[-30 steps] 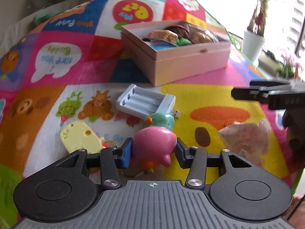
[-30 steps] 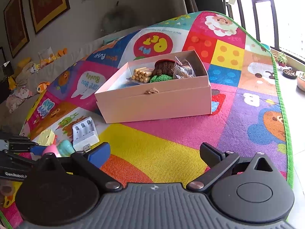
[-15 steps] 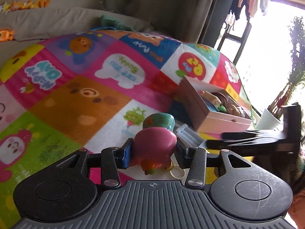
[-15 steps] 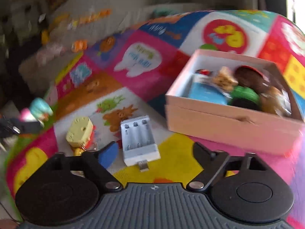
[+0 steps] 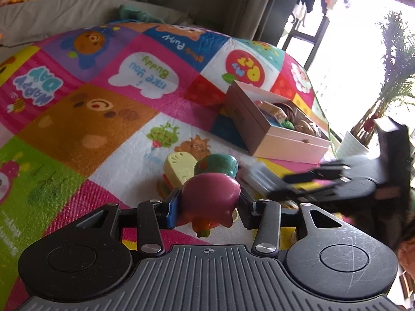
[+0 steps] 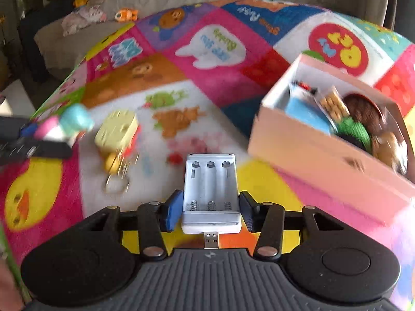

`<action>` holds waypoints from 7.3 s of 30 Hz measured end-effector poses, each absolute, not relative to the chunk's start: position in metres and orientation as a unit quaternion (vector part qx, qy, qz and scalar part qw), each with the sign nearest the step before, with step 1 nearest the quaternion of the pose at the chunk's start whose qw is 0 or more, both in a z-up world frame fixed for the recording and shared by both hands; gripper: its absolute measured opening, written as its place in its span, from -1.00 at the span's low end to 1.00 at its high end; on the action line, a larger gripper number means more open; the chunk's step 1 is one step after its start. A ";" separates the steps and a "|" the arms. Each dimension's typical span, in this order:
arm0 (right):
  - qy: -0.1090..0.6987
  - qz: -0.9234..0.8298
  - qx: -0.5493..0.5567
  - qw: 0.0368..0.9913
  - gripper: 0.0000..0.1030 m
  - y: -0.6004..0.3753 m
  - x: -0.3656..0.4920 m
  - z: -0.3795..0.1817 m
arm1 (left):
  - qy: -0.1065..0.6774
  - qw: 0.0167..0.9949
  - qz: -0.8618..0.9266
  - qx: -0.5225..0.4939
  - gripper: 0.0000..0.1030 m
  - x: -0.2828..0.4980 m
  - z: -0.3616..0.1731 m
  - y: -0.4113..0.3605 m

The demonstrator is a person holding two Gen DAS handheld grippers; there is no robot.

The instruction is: Organize objects

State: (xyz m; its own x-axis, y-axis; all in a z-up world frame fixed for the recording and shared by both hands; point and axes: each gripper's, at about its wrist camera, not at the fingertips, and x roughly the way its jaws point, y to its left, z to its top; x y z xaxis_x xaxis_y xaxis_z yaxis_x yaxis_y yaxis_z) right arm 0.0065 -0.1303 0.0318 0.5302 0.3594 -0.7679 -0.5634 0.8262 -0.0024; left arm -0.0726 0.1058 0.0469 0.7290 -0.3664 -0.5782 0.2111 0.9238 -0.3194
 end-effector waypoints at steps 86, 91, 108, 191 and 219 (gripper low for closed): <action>0.301 0.096 0.006 0.949 0.41 -0.246 0.026 0.065 | 0.332 0.926 -0.078 -0.164 -0.04 -0.020 0.037 0.139; 0.297 0.109 0.006 0.949 0.02 -0.233 0.047 0.072 | 0.326 0.924 -0.129 -0.153 -0.04 -0.026 0.043 0.115; 0.277 0.081 0.030 0.957 0.67 -0.259 0.032 0.070 | 0.337 0.922 -0.108 -0.159 -0.04 -0.024 0.031 0.112; 0.338 0.193 -0.139 0.911 1.00 -0.190 -0.068 0.015 | 0.311 0.912 -0.264 0.045 -0.13 -0.044 0.038 0.019; 0.334 0.088 0.049 0.937 1.00 -0.257 -0.042 0.007 | 0.268 0.906 -0.285 0.161 -0.16 -0.052 0.055 -0.021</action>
